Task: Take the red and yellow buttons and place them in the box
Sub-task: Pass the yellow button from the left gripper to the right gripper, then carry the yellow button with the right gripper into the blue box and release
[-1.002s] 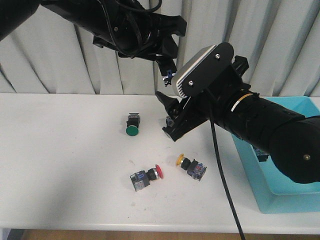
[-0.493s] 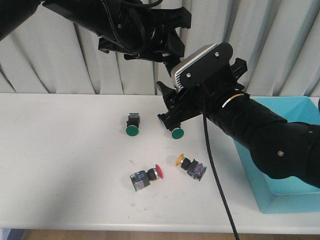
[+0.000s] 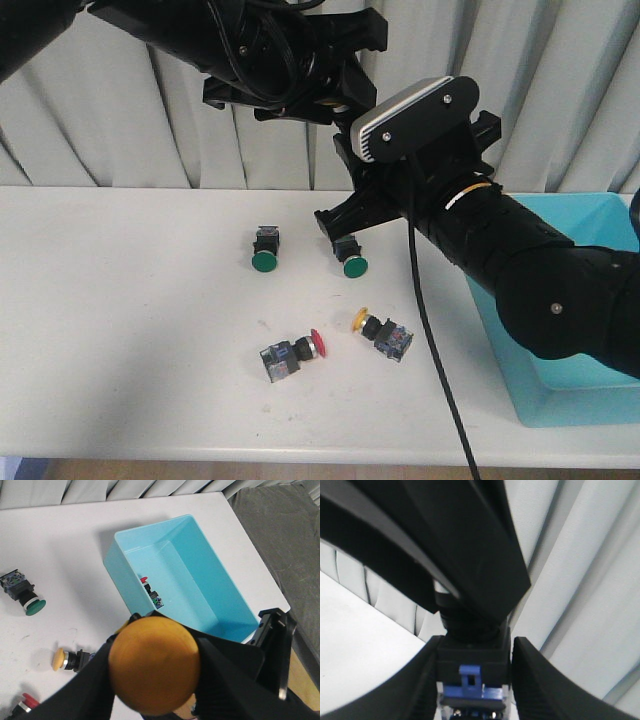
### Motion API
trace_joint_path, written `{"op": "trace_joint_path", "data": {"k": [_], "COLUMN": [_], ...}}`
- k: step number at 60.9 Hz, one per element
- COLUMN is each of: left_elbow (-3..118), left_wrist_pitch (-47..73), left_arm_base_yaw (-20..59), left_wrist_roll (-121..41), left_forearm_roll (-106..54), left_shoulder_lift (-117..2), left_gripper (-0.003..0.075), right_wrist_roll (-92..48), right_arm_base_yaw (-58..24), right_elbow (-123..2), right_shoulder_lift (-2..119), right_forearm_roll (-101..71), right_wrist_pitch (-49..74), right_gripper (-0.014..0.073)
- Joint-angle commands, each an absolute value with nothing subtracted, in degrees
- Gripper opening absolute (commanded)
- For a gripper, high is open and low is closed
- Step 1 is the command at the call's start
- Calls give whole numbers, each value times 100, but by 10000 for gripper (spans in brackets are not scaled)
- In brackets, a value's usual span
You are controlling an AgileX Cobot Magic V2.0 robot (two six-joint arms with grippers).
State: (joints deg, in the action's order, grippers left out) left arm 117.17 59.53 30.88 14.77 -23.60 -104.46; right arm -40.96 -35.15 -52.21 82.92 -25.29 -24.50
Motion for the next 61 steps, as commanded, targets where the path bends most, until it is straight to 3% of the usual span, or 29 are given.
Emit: {"op": "trace_joint_path", "data": {"k": [1, 21, 29, 49, 61], "left_elbow": [11888, 11888, 11888, 11888, 11888], "left_wrist_pitch": [5795, 5949, 5926, 5948, 6154], "left_arm_base_yaw": [3138, 3138, 3138, 3138, 3138], "left_wrist_roll": [1286, 754, -146, -510, -520], "left_forearm_roll": [-2578, -2578, -2578, -2737, -2931], "left_shoulder_lift": [-10132, -10132, -10138, -10132, -10102], "left_gripper": [-6, 36, 128, 486, 525], "right_wrist_roll": [-4035, -4041, -4065, -4328, -4857], "right_arm_base_yaw": [-3497, -3497, -3497, -3497, -3284], "right_elbow": [-5387, -5387, -5387, -5387, -5387], "right_shoulder_lift": [8106, 8106, 8106, 8106, 8106], "right_forearm_roll": [-2509, -2509, -2509, -2748, -3476], "right_wrist_pitch": [-2921, -2848, -2848, -2971, -2975], "right_gripper": [-15, -8, -8, -8, -8]}}
